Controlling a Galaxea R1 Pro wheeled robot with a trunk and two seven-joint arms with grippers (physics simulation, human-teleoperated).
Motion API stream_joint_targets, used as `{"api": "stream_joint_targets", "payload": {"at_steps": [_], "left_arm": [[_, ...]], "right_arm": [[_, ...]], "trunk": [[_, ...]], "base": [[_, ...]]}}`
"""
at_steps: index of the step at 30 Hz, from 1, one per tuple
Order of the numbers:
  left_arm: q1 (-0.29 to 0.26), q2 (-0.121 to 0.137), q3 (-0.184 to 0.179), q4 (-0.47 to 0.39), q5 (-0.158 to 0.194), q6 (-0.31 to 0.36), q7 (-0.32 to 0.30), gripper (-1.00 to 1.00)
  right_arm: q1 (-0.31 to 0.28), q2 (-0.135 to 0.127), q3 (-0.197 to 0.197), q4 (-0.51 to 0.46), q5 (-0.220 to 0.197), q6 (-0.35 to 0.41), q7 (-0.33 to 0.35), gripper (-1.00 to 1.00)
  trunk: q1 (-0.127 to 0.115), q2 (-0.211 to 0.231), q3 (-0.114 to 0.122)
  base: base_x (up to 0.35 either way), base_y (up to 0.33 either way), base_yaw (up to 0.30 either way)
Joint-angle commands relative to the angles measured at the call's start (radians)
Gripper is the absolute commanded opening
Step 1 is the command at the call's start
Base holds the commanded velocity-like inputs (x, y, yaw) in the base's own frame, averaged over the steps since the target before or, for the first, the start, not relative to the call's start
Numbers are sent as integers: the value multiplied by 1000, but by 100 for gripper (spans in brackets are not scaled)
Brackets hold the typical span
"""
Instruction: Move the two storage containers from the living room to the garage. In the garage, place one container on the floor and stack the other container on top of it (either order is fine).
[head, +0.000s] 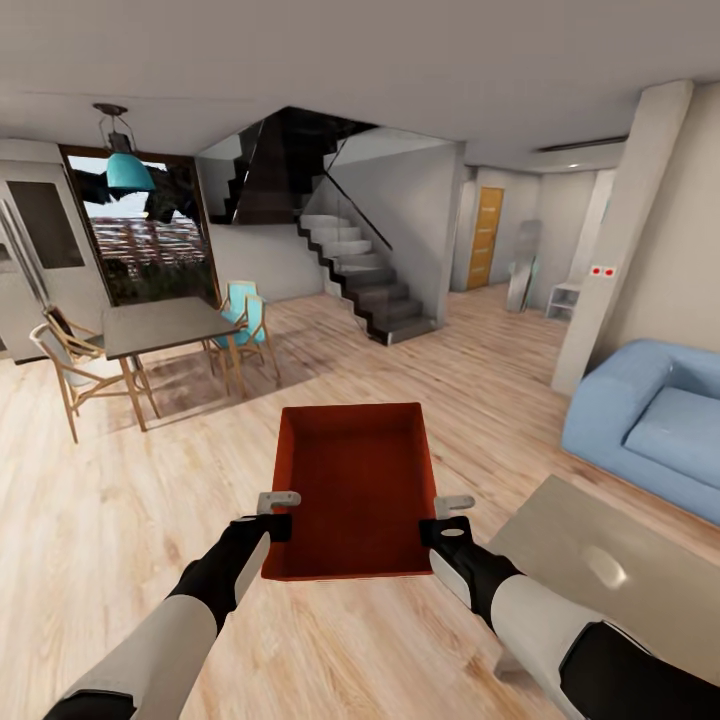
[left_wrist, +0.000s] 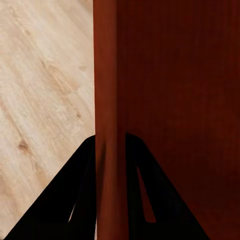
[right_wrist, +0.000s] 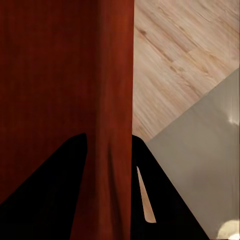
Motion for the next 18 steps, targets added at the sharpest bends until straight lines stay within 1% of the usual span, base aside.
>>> {"api": "stream_joint_targets", "payload": {"at_steps": [1,18], "left_arm": [[0,0,-1,1,1,7,12,-100],[0,0,-1,1,1,8,12,-100]], "right_arm": [[-2,0,-29,-3,28,-26,-29,-100],[-2,0,-29,-3,28,-25,-29,-100]], "trunk": [[1,-2,-2],[1,-2,-2]], "base": [[307,149,0],[307,151,0]]}}
